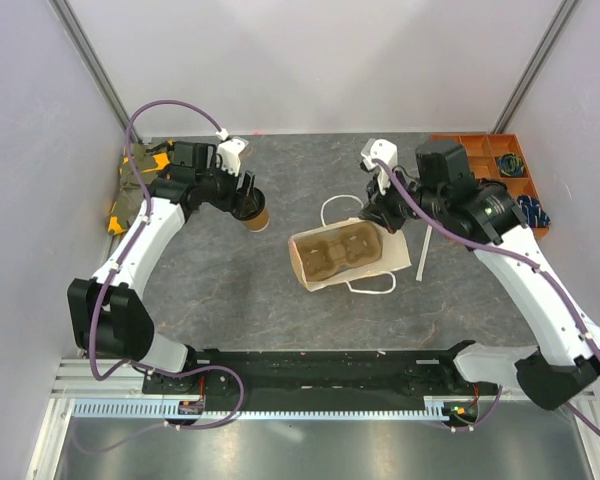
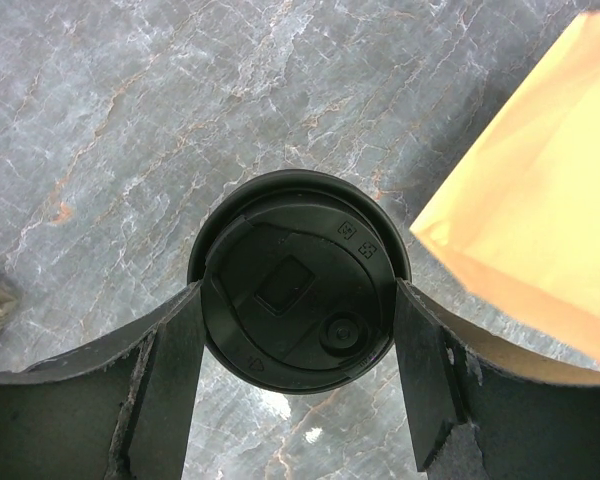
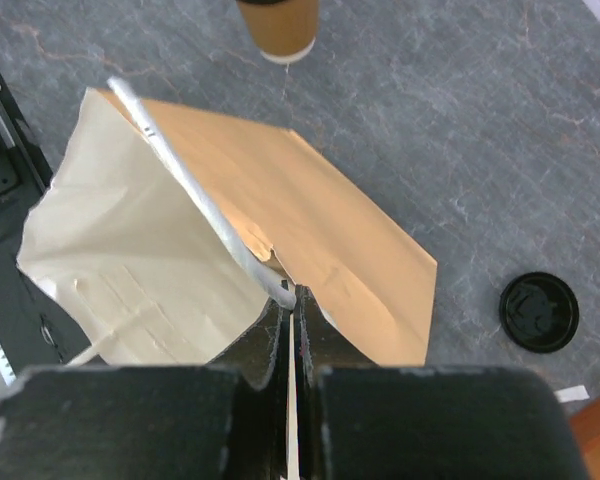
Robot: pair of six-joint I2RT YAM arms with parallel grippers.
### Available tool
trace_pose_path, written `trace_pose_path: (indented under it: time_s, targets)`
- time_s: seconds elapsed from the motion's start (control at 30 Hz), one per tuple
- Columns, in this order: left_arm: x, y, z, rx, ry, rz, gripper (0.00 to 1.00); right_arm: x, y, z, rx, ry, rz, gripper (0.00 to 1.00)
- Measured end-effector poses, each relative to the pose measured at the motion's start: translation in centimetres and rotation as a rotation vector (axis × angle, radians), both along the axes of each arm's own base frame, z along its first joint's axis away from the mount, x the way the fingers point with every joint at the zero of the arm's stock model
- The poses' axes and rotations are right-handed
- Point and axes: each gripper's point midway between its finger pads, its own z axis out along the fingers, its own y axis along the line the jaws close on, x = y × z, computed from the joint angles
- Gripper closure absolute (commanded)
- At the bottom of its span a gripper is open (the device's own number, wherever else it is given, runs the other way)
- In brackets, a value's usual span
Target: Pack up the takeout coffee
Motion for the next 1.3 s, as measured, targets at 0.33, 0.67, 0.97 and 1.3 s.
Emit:
trace_pose_path:
  time_s: [0.33, 0.67, 0.97, 1.3]
  targets:
    - [-0.6, 0.1, 1.4, -0.014, -0.025, 0.007, 0.47, -4.6, -1.1, -0.9, -0.003, -0.148, 0.087, 1.00]
    - [-1.9, -0.3, 3.8, -0.066, -0.048, 0.001, 0.48, -4.3, -0.3, -1.4, -0.003, -0.131, 0.078, 1.00]
    - [-4.6, -1.8, 14.7, -0.185, -0.219, -0.094, 0.49, -2.7, 0.6, -3.0, 0.004, -0.033, -0.006, 1.00]
    - [-11.4, -3.6, 22.0, -0.286, -0.320, -0.271, 0.51, -2.4, 0.9, -1.9, 0.042, -0.046, -0.019, 1.00]
